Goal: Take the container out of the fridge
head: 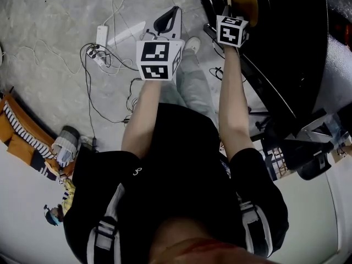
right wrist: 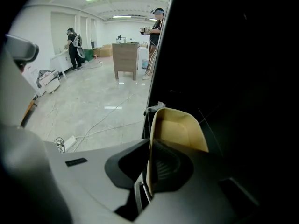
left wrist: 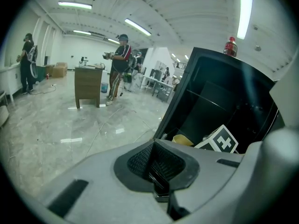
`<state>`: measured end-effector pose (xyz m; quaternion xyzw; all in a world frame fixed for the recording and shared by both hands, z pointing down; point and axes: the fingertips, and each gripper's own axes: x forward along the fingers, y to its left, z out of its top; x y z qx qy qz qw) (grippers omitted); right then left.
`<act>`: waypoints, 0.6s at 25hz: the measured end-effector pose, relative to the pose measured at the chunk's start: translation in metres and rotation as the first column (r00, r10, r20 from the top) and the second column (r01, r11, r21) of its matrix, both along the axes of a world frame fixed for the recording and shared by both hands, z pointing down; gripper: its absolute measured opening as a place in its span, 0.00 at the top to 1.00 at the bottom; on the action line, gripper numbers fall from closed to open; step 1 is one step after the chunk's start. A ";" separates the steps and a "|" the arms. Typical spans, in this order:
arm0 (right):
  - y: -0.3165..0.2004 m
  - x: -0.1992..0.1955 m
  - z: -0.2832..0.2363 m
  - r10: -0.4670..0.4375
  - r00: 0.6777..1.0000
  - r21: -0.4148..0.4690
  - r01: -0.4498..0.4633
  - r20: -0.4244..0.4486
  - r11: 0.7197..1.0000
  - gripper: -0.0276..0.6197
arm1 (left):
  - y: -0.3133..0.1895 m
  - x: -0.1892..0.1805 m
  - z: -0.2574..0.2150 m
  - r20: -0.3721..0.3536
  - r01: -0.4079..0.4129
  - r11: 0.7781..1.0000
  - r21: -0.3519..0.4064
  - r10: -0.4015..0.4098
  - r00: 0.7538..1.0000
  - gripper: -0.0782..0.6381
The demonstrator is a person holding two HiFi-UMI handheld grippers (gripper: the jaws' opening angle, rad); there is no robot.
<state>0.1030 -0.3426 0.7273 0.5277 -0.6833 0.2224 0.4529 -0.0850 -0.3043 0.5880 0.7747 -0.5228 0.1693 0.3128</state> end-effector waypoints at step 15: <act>0.035 -0.085 -0.143 -0.036 0.903 0.290 -0.099 0.428 0.952 0.92 | 0.018 -0.034 -0.083 -0.002 0.107 0.975 0.193 -0.108 0.994 0.88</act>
